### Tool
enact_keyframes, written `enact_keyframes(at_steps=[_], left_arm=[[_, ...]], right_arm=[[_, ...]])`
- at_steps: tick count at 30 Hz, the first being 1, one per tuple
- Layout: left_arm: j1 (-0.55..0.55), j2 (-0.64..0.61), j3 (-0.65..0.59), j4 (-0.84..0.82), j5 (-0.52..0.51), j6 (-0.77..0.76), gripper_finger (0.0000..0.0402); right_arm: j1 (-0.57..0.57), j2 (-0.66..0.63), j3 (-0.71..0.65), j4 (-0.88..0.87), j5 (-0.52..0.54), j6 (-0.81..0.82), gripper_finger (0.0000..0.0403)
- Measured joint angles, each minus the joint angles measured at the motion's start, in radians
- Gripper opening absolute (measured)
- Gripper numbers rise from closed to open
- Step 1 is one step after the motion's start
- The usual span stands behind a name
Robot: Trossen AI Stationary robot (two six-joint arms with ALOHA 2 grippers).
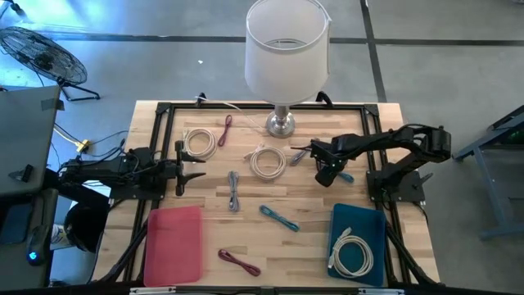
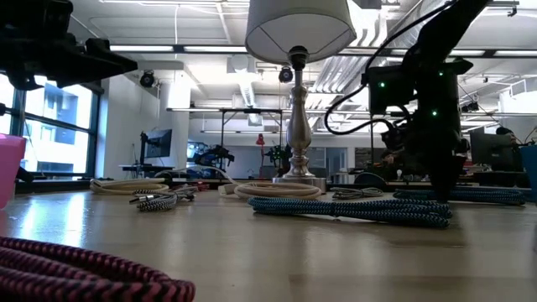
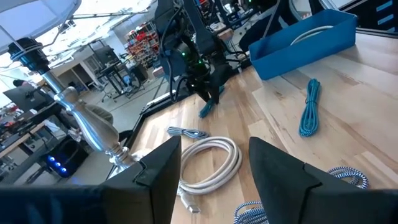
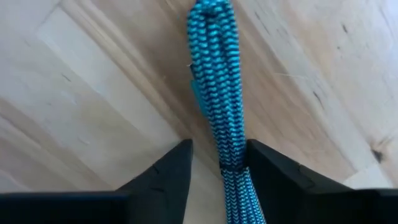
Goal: Pick & Place USB Port
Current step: Put the top blue and black USB cable into the pink bin
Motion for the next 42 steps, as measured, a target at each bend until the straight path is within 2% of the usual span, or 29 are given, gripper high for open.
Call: enact_keyframes(at_steps=[2, 4, 6, 14, 18, 23, 29, 35, 42], left_arm=[[0.000, 0.000, 0.000, 0.000, 0.000, -0.004, 0.0184], [0.000, 0.000, 0.000, 0.000, -0.003, -0.024, 0.0183], [0.000, 0.000, 0.000, 0.000, -0.003, -0.047, 0.0177], [0.000, 0.000, 0.000, 0.005, -0.001, -0.125, 0.0118], [0.000, 0.000, 0.000, 0.034, 0.021, -0.177, 0.0107], [0.000, 0.005, 0.000, 0.066, 0.095, -0.188, 0.0123], [0.000, 0.037, 0.000, 0.090, 0.084, -0.186, 0.0168], [0.000, 0.119, 0.000, 0.244, 0.100, -0.189, 0.0193], [0.000, 0.302, 0.000, 0.471, 0.181, -0.237, 0.0193]], right_arm=[[0.000, 0.001, 0.000, 0.005, -0.009, 0.000, 0.0099], [0.000, 0.001, 0.000, 0.008, -0.017, -0.011, 0.0042], [0.003, 0.001, 0.000, 0.008, -0.007, -0.023, 0.0020], [0.072, 0.009, 0.042, -0.021, 0.083, -0.020, 0.0019], [0.127, 0.011, 0.109, -0.043, 0.154, 0.002, 0.0019], [0.225, 0.010, 0.219, -0.065, 0.185, 0.009, 0.0019], [0.365, 0.009, 0.392, -0.042, 0.276, -0.021, 0.0019], [0.491, 0.008, 0.519, 0.150, 0.377, -0.169, 0.0019], [0.557, 0.013, 0.534, 0.411, 0.397, -0.379, 0.0018]])
